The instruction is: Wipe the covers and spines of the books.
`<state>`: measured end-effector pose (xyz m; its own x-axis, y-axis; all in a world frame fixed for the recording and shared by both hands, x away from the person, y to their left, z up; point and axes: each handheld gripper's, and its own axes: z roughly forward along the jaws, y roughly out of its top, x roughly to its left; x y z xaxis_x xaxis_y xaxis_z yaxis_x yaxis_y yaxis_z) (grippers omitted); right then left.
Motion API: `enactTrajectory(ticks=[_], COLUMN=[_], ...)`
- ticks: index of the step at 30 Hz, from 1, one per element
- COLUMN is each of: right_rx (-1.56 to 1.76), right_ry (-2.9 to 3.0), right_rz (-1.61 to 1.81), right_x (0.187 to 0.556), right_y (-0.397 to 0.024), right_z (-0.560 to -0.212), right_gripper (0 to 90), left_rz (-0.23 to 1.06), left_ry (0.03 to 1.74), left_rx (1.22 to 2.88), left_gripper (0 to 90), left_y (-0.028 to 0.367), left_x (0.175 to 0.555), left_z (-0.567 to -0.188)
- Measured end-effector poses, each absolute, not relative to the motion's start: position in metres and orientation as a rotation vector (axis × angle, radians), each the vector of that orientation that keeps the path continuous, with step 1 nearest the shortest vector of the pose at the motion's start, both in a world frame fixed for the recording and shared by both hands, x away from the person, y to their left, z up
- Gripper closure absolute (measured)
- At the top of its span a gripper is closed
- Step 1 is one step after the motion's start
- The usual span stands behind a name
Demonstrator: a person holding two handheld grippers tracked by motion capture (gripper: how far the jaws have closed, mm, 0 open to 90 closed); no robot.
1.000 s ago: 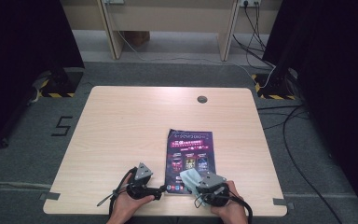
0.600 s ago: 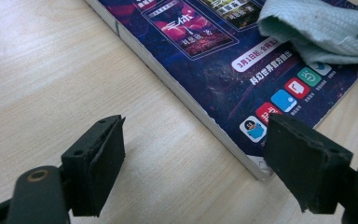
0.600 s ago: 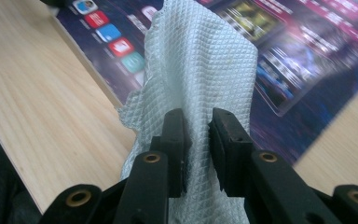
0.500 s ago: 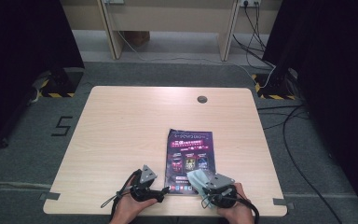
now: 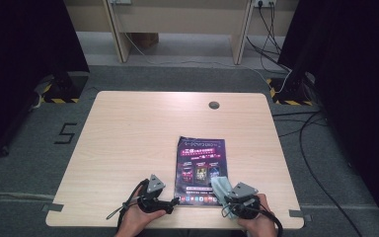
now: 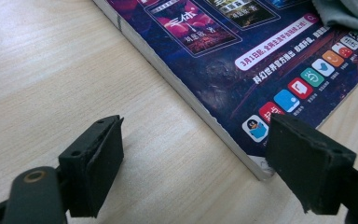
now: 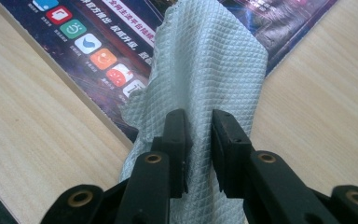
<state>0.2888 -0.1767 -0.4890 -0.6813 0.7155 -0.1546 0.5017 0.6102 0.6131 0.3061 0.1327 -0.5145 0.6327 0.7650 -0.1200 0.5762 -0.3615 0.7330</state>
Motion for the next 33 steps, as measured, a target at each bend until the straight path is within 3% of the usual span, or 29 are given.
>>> enactTrajectory(ticks=[20,26,33], right_rx=[0.708,0.734,0.867], right_ry=[2.547,2.550,2.483], right_rz=[0.801,0.807,0.769], right_x=[0.293,0.299,0.304], right_y=[-0.090,-0.098,-0.140], right_z=[-0.492,-0.492,-0.491], right_gripper=[77.0,76.8,76.7], left_rz=[0.307,0.306,0.308], left_ry=[1.057,1.056,1.056], left_rx=[2.073,2.069,2.069], left_gripper=[18.2,18.3,18.3], left_y=[0.133,0.133,0.133], left_x=[0.306,0.306,0.306], left_z=[-0.515,-0.515,-0.516])
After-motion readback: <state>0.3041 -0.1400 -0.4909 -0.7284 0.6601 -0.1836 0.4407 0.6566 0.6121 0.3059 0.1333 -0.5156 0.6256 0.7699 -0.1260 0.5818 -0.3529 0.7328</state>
